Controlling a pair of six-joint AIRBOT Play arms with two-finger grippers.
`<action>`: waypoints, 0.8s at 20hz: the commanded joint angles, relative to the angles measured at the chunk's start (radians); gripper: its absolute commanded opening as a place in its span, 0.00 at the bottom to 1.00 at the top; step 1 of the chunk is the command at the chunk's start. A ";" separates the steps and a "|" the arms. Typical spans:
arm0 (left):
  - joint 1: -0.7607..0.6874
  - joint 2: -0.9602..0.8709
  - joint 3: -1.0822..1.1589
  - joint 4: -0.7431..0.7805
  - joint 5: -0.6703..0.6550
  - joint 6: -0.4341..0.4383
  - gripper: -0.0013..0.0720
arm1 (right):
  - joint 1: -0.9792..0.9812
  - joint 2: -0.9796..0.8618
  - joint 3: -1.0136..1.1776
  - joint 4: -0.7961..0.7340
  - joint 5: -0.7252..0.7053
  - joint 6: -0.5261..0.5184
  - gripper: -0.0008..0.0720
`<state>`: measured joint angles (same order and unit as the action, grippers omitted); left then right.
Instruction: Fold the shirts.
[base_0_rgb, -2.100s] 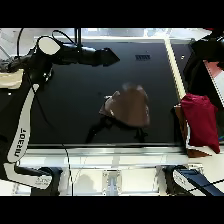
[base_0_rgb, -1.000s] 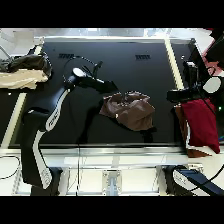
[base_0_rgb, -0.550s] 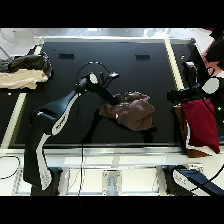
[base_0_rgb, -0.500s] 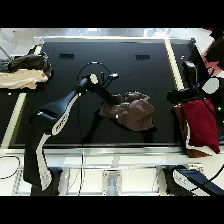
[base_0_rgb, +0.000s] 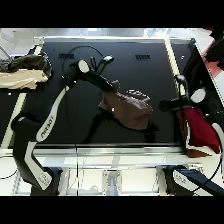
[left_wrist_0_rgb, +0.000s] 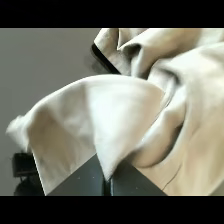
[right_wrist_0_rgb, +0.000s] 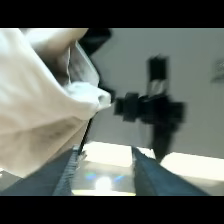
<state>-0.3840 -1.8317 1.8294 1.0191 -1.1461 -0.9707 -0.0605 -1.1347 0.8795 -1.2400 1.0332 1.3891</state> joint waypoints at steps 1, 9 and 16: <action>0.032 0.087 0.001 0.003 -0.045 -0.025 0.03 | 0.016 -0.069 -0.133 0.266 -0.074 -0.109 0.58; 0.039 0.115 0.001 0.003 -0.165 -0.063 0.03 | 0.145 -0.185 -0.134 0.372 -0.383 -0.180 0.58; 0.039 0.115 0.001 0.006 -0.164 -0.063 0.03 | 0.141 -0.181 -0.042 0.195 -0.332 -0.179 0.58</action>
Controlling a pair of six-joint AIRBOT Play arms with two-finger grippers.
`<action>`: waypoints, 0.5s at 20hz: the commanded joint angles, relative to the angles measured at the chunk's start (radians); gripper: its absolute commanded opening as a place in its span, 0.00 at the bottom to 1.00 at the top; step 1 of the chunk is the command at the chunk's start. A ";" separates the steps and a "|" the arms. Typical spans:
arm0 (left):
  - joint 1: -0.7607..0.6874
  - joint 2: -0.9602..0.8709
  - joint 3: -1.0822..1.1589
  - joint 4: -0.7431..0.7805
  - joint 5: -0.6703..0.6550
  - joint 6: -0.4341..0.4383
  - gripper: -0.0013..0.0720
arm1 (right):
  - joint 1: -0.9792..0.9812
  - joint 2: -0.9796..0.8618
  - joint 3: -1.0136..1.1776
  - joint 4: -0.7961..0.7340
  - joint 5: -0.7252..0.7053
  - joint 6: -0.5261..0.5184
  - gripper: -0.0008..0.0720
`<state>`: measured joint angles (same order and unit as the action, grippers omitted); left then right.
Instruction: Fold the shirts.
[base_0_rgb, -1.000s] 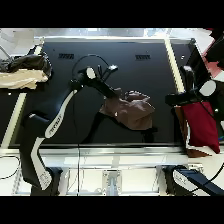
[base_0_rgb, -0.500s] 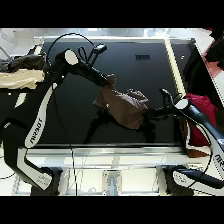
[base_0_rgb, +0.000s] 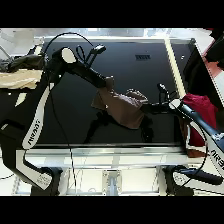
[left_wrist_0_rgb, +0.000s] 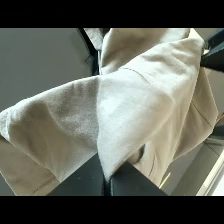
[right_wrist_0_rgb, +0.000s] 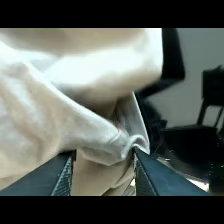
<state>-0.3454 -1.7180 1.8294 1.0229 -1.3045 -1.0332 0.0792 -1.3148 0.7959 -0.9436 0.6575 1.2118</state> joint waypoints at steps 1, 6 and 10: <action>0.001 0.001 0.001 0.003 -0.006 0.000 0.03 | 0.002 -0.001 0.056 -0.141 0.054 -0.001 0.58; 0.000 0.001 0.001 0.002 -0.006 0.000 0.03 | 0.003 -0.033 0.064 -0.138 0.013 -0.002 0.58; 0.000 0.001 0.001 0.002 -0.006 0.000 0.03 | 0.023 -0.090 0.064 -0.028 0.015 -0.042 0.57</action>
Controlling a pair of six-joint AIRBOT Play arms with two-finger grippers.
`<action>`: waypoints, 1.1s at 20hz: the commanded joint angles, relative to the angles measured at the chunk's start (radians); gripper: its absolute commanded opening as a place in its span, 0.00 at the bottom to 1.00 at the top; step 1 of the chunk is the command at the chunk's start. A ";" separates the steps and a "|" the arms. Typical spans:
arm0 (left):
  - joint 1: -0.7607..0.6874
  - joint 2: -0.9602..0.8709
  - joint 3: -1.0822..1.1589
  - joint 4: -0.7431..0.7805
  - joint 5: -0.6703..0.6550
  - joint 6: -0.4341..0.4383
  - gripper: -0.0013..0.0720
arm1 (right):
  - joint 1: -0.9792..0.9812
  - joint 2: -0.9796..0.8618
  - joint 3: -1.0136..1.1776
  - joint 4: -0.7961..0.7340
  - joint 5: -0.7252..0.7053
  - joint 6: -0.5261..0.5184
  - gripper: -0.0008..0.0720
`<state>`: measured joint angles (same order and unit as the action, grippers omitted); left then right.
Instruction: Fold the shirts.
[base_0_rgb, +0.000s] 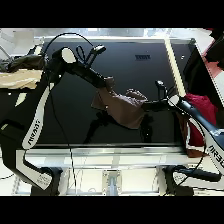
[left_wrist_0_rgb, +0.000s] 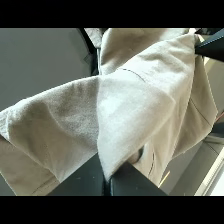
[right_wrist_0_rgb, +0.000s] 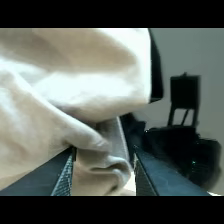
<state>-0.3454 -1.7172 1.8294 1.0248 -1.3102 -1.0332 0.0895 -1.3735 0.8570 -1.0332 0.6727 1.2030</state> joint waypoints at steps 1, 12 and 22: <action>0.001 0.000 0.001 0.000 0.000 0.000 0.03 | 0.025 -0.036 0.003 0.094 -0.004 -0.079 0.57; 0.072 0.227 0.001 0.001 0.000 0.000 0.03 | 0.035 0.236 0.299 0.034 0.208 -0.139 0.03; 0.104 0.795 0.001 -0.008 0.020 -0.170 0.03 | 0.036 0.556 1.012 0.041 0.151 -0.140 0.03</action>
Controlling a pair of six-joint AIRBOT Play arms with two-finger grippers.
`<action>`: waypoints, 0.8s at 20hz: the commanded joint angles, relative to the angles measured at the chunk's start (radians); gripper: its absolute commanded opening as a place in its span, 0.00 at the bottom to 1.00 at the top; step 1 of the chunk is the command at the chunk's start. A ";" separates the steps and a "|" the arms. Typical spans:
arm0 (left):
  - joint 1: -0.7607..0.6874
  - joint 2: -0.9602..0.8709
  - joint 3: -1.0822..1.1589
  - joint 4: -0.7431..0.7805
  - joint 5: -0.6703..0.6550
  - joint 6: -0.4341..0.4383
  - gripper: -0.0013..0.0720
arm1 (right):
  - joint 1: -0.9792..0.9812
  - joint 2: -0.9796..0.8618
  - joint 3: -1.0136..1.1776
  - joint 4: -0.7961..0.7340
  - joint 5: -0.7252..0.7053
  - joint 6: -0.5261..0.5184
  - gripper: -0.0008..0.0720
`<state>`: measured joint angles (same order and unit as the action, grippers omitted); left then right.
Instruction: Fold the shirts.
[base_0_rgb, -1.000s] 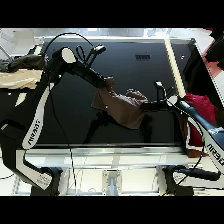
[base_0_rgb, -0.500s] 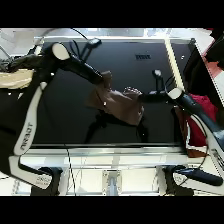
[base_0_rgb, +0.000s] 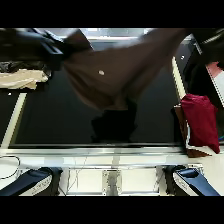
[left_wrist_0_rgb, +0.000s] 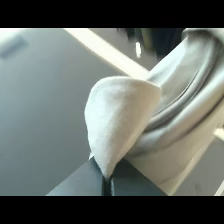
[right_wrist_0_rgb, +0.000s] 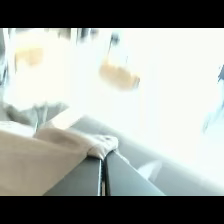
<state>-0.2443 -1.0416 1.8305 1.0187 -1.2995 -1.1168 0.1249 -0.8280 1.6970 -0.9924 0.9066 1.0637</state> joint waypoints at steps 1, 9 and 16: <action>0.003 0.133 -0.001 0.000 0.005 -0.109 0.03 | 0.000 -0.030 0.208 0.000 -0.155 0.000 0.03; 0.003 -0.013 -0.347 0.304 -0.120 -0.265 0.03 | 0.013 -0.683 0.330 0.321 -0.269 0.000 0.03; 0.019 -0.253 -0.779 0.597 0.279 -0.486 0.64 | 0.158 -1.131 0.330 0.459 -0.580 0.001 0.63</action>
<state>-0.2325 -1.1992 1.1717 1.5410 -1.2091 -1.5181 0.2287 -1.8111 2.0235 -0.6228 0.4873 1.0641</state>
